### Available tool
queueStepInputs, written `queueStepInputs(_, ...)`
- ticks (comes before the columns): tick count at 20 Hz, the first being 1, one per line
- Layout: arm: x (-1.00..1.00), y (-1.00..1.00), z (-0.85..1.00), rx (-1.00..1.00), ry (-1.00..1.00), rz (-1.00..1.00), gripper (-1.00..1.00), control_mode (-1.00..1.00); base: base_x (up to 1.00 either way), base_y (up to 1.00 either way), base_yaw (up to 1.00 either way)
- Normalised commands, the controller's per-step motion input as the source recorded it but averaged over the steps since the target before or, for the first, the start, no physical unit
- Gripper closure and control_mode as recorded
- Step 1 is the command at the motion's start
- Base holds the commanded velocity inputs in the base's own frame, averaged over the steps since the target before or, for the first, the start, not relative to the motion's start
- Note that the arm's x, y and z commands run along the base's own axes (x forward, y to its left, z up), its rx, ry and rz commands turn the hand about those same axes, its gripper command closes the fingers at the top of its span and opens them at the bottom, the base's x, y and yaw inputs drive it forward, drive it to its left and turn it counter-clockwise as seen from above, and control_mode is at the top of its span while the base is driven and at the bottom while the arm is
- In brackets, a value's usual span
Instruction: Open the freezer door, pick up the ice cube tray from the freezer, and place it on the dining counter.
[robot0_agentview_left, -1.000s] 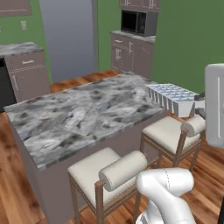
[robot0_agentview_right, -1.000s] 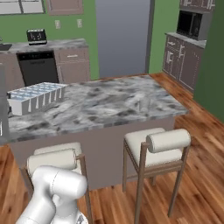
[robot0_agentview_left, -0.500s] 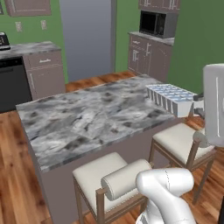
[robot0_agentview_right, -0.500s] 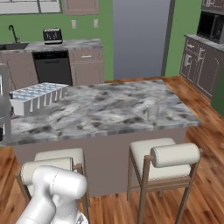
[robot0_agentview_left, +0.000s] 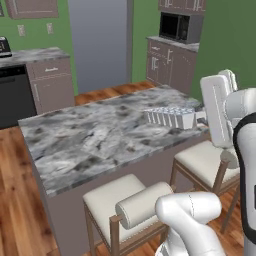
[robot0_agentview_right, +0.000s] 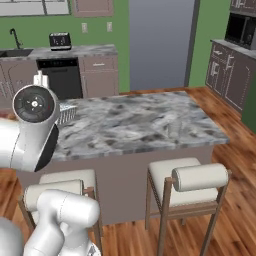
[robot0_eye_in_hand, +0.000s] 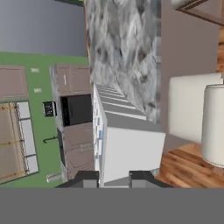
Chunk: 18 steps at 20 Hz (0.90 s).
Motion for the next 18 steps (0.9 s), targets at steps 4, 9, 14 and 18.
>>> queueStepInputs(4, 1.0, 0.0, -0.74, 0.0, 0.1, 0.24, 1.0, -1.0, 0.0, 0.0, 0.0)
queueStepInputs(9, 1.0, 0.0, -0.63, 0.0, 0.03, 0.22, 1.0, -1.0, 0.0, 0.0, 0.0)
queueStepInputs(14, 0.97, -0.04, -0.28, 0.0, 0.0, 0.13, 1.0, -1.0, 0.0, 0.0, 0.0)
queueStepInputs(18, 0.79, -0.02, -0.15, 0.0, -0.01, 0.05, 1.0, -1.0, 0.0, 0.0, 0.0)
